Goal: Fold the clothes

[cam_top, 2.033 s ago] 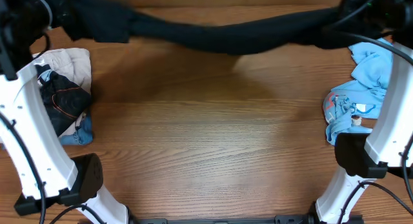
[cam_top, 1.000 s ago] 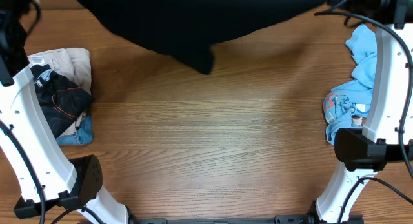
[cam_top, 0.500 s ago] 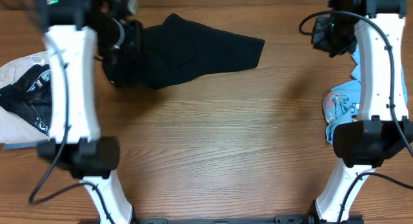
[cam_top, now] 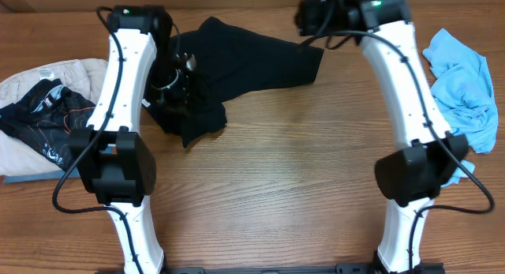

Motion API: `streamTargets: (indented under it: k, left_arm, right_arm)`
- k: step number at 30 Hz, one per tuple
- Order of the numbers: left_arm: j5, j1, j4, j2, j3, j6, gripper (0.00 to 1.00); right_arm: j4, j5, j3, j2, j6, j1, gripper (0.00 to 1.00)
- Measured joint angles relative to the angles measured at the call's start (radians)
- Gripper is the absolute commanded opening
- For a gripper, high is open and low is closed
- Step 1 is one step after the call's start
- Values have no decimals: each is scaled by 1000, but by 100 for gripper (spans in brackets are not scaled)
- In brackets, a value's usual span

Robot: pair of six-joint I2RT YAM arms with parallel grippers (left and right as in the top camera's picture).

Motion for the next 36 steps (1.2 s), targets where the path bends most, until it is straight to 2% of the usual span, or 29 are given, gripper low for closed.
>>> streamTargets:
  k: [2, 4, 7, 9, 16, 23, 26, 30, 36]
  left_arm:
    - [13, -21, 0, 0, -29, 39, 4]
    - [23, -50, 0, 0, -63, 77, 4]
    - [43, -97, 1, 0, -117, 121, 4]
    - [78, -129, 0, -1, -156, 168, 4]
    - [135, -301, 2, -1, -267, 309, 4]
    - [142, -451, 0, -2, -286, 372, 4]
    - [91, -464, 7, -7, -286, 356, 4]
    - [-21, -434, 61, -23, -287, 262, 4]
    - [-175, -291, 218, -93, -293, 61, 4]
  right_arm:
    - [37, -14, 0, 38, -2, 22, 61]
    - [73, -38, 0, 93, -5, 35, 70]
    - [112, -71, 0, 178, -7, 44, 73]
    - [127, -84, -1, 234, -7, 47, 80]
    - [164, -89, -8, 307, -8, 50, 82]
    - [193, -89, -8, 307, -8, 6, 82]
    - [193, -89, -8, 307, -8, -28, 82]
    - [185, -95, -8, 307, -8, -63, 80]
    - [168, -172, -8, 307, -35, -57, 79]
